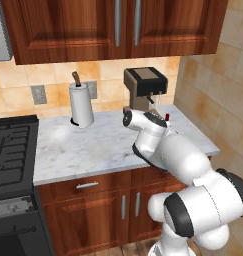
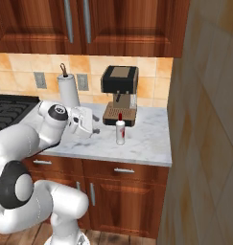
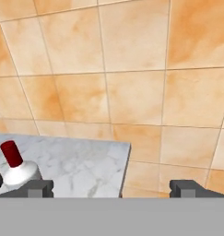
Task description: Place the drinks on the dining counter in a tight cluster.
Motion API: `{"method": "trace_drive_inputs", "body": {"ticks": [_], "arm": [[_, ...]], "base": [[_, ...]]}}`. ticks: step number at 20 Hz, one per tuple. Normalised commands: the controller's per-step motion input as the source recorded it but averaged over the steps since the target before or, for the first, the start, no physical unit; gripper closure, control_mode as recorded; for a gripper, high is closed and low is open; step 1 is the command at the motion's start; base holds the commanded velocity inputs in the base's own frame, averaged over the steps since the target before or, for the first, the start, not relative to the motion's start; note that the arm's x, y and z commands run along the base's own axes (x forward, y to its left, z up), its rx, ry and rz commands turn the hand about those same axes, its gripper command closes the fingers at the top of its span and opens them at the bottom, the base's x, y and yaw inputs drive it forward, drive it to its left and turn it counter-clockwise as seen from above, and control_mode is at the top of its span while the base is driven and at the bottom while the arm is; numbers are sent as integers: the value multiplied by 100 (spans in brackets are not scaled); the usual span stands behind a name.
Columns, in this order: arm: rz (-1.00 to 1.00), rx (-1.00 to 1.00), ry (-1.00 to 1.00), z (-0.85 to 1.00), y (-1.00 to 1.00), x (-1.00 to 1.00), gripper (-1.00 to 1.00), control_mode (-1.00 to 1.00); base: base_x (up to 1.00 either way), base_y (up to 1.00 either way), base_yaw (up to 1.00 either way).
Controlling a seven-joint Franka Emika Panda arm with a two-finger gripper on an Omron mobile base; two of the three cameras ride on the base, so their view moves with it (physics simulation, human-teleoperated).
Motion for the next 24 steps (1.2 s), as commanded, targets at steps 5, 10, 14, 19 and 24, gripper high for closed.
{"method": "trace_drive_inputs", "body": {"ticks": [5,10,14,19,24], "arm": [[0,0,0,-20,-4,10,-100,-100],[0,0,0,-20,-8,16,-100,-100],[0,0,0,-13,-12,21,-100,-100],[0,0,0,-12,-8,17,-100,-100],[0,0,0,-10,-9,19,-100,-100]], "base": [[0,0,0],[0,0,0],[0,0,0],[0,0,0],[0,0,0]]}}
